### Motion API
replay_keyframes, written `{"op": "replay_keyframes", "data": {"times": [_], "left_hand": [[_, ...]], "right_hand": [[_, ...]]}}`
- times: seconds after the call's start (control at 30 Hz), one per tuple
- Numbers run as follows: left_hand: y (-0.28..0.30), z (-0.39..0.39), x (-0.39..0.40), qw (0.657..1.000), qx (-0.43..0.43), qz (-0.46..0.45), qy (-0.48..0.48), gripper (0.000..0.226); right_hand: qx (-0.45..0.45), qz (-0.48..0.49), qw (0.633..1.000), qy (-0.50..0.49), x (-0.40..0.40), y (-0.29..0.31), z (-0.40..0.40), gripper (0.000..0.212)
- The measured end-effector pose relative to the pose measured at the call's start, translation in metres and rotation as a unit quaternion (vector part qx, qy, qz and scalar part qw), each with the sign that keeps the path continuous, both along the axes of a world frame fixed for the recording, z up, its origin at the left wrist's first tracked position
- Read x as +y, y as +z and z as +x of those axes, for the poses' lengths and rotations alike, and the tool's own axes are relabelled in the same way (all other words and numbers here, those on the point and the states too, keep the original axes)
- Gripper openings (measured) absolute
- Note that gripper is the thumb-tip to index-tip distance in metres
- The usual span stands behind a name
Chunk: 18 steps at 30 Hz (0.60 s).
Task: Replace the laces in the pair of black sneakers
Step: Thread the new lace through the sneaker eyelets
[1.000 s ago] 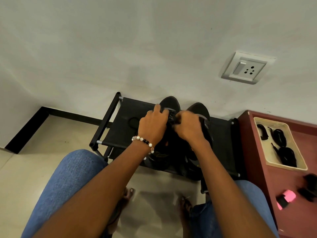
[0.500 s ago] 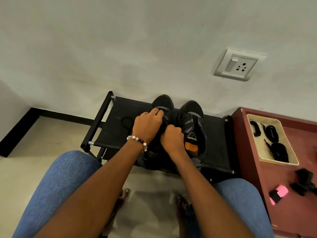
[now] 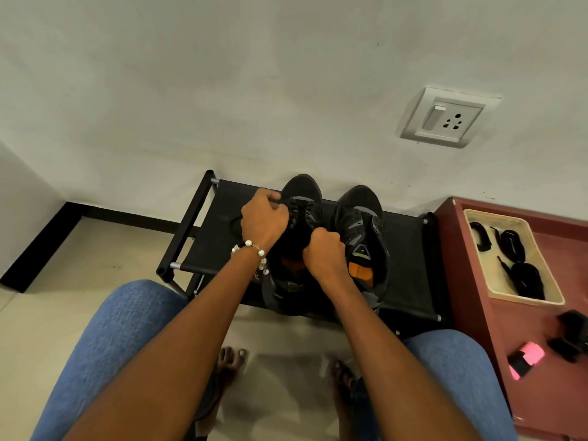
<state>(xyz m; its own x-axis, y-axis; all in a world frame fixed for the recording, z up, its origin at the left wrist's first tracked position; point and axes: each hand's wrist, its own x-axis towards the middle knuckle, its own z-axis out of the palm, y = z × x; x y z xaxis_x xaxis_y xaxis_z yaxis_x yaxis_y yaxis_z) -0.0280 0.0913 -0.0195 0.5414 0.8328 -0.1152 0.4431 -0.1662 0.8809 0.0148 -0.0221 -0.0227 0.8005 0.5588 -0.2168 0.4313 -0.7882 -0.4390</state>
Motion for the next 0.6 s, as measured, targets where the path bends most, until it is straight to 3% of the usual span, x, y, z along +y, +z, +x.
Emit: {"op": "replay_keyframes", "data": {"times": [0.1, 0.17, 0.23, 0.33, 0.43, 0.53, 0.6], "left_hand": [[0.012, 0.0, 0.007, 0.966, 0.06, 0.184, -0.174, 0.037], [0.014, 0.001, 0.002, 0.898, 0.175, 0.319, -0.248, 0.035], [0.008, 0.0, -0.004, 0.836, 0.22, 0.436, -0.252, 0.026], [-0.007, -0.001, -0.007, 0.799, 0.181, 0.536, -0.206, 0.006], [-0.01, -0.001, -0.007, 0.809, 0.108, 0.552, -0.171, 0.01], [-0.002, 0.0, -0.009, 0.899, 0.08, 0.414, -0.117, 0.018], [0.008, 0.001, -0.003, 0.965, 0.003, 0.258, -0.043, 0.02]], "right_hand": [[0.0, -0.005, 1.0, 0.004, -0.001, 0.001, 0.0, 0.022], [0.0, -0.006, 1.0, 0.007, -0.001, 0.001, -0.001, 0.024], [0.002, -0.006, 1.0, 0.005, -0.001, 0.002, -0.002, 0.024], [0.006, -0.001, 1.0, 0.001, -0.001, 0.002, -0.001, 0.02], [0.003, -0.001, 1.0, 0.001, -0.001, 0.002, -0.001, 0.02], [-0.003, -0.007, 1.0, 0.007, -0.001, 0.002, -0.001, 0.023], [-0.005, -0.013, 1.0, 0.008, -0.001, 0.002, -0.002, 0.024]]}}
